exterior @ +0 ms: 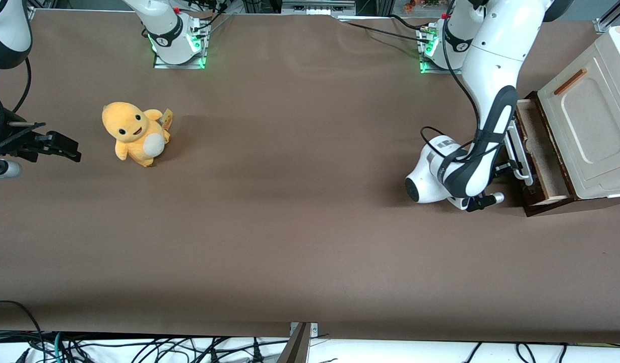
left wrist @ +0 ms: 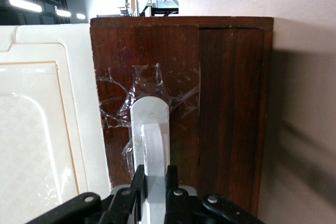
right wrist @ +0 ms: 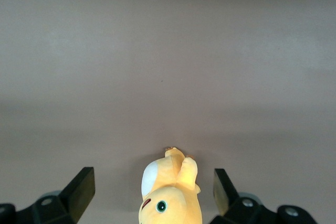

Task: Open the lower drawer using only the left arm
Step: 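Pull the handle with the left gripper to slide the drawer out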

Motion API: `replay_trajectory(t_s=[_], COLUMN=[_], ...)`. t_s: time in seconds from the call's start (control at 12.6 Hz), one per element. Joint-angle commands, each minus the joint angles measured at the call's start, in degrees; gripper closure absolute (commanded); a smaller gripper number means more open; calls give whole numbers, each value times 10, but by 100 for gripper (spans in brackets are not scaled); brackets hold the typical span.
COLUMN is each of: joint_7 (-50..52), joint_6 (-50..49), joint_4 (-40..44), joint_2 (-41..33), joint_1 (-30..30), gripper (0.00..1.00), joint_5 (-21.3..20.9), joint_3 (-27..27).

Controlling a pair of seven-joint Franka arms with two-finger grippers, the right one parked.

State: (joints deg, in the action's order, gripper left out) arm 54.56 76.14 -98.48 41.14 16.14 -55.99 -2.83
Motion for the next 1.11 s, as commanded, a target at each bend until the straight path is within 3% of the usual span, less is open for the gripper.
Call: replay_trajectory(t_s=[0.0,1.03], joint_7=[-14,-13], joint_6=[-27,-36], joint_4=[22,51], joint_2=[-3,9], joint_1=[17,35], gripper=[94,95], joint_5=[32,70], joint_3=[3,3])
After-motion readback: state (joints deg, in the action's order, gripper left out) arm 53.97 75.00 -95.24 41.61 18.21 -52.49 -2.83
